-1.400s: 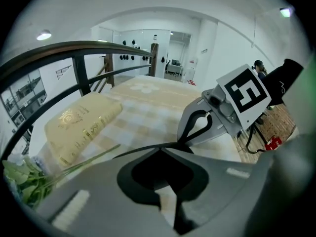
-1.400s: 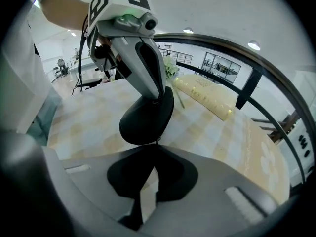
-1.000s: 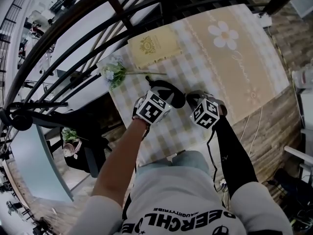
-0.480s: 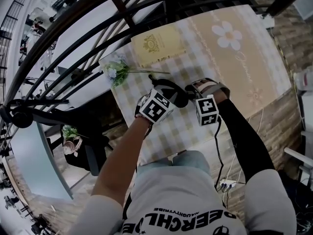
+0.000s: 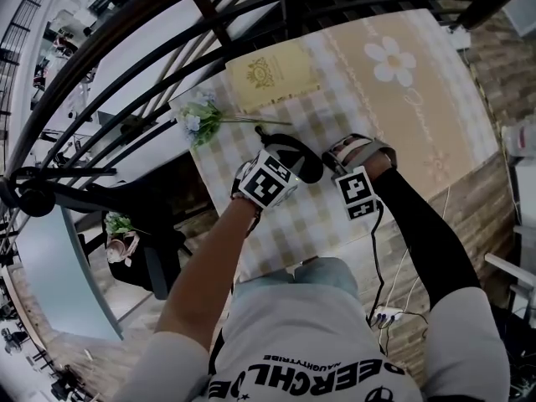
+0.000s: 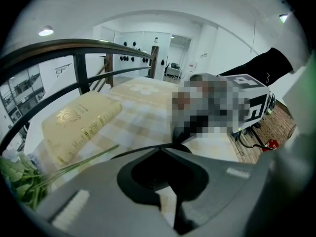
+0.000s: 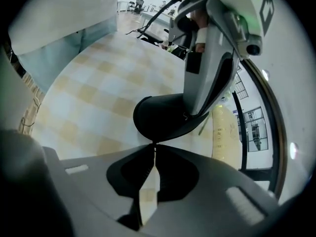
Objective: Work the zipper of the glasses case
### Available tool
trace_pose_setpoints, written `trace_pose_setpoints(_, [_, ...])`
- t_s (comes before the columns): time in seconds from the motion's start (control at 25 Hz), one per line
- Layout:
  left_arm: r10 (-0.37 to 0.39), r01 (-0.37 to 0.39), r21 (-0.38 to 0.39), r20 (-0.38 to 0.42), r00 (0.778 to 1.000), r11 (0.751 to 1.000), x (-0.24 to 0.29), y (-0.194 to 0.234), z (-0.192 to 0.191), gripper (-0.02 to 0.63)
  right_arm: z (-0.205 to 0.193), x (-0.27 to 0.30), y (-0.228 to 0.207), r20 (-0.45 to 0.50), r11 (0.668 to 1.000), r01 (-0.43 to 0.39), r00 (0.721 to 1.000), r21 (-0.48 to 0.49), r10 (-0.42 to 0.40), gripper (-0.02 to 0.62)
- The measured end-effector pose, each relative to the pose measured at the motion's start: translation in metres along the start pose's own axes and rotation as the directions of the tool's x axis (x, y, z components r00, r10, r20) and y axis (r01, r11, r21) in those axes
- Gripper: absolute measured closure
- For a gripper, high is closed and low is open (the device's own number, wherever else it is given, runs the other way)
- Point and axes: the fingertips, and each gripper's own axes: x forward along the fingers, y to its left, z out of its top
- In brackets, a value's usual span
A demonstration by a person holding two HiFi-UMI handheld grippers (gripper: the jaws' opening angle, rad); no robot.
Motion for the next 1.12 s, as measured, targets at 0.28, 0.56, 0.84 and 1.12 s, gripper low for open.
trace_pose_setpoints(0.28, [-0.002,0.002,-0.005,-0.002,1.000,1.000,0.001,0.001,-0.002,0.597,-0.001,0.006,-0.006,-0.064,0.997,0.073,0.995,-0.008,-0.074,0.525])
trace_pose_setpoints(0.56, [0.002,-0.002,-0.021,0.001,1.000,1.000,0.000,0.002,-0.003,0.597,-0.002,0.004,0.001,-0.047,0.999,0.016,0.999,0.037,-0.014,0.560])
trace_pose_setpoints(0.84, [-0.010,0.010,-0.031,0.002,1.000,0.999,-0.002,0.001,-0.003,0.597,-0.001,0.000,0.004,0.001,0.991,-0.003,1.000,0.133,0.003,0.560])
trace_pose_setpoints(1.12, [-0.081,0.082,-0.069,0.010,0.997,0.994,-0.005,-0.004,-0.007,0.597,0.007,-0.005,0.012,0.136,0.985,-0.027,0.991,0.171,0.003,0.563])
